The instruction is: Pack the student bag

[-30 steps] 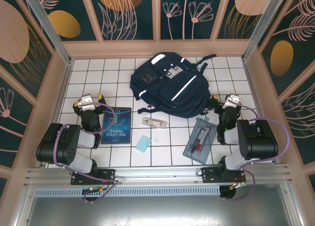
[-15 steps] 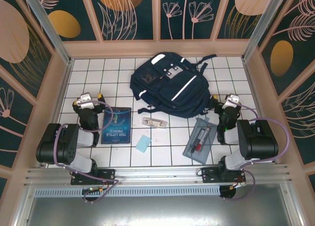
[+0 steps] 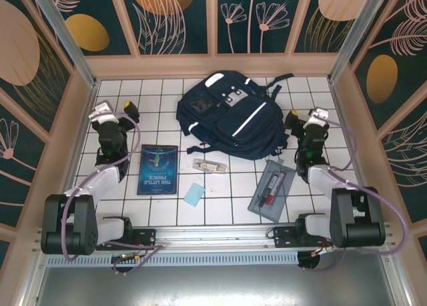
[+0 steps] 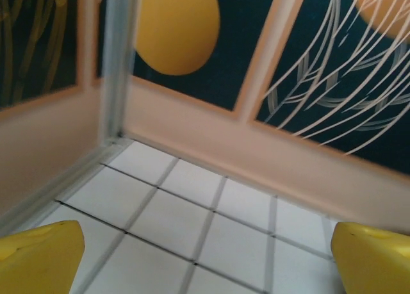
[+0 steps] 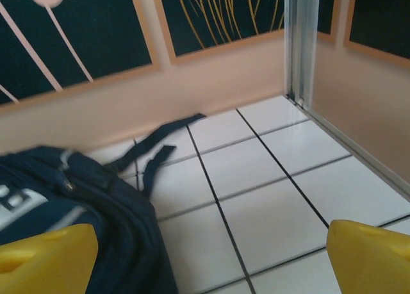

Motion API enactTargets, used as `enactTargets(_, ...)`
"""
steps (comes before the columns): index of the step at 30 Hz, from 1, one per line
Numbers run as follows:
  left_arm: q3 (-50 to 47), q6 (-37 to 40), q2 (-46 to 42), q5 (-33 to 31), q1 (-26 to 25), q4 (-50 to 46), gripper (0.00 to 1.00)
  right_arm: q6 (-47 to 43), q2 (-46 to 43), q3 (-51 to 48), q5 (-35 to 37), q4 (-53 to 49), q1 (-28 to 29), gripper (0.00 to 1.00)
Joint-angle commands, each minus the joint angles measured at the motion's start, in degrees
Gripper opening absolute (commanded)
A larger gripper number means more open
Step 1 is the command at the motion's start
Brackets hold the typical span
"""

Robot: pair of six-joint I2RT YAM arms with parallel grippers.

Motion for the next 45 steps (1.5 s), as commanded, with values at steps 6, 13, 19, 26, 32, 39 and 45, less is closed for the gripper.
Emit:
enactTargets(6,3.83,-28.80,7.73,20.91,-5.95,-11.64,0.99,23.67,-2.45,9.71,-3.29,-40.03,4.25,0.97)
enactTargets(13,10.12,-39.83,21.37,26.38,-13.50,-8.31,0.98,35.25,-3.67,7.17,-16.24,-41.01,6.04,0.99)
enactTargets(19,11.82,-47.06,29.33,24.15,-18.70,-5.16,0.97,38.75,-3.53,3.52,-19.30,-36.30,6.93,0.99)
enactTargets(26,17.92,-51.48,36.67,24.74,-22.13,-5.53,0.96,38.08,-0.03,3.55,-20.99,-31.57,7.20,0.98)
enactTargets(32,22.31,-55.60,42.92,23.95,-23.67,-5.98,0.84,37.45,1.57,3.56,-20.23,-29.90,7.21,0.98)
enactTargets(39,26.18,-53.16,45.72,22.64,-24.02,-6.57,0.39,36.10,4.56,4.37,-20.04,-27.68,7.22,0.98)
enactTargets(45,24.95,-52.03,42.81,27.10,-24.28,-2.40,0.00,31.04,12.75,10.60,-20.09,-26.67,7.21,0.98)
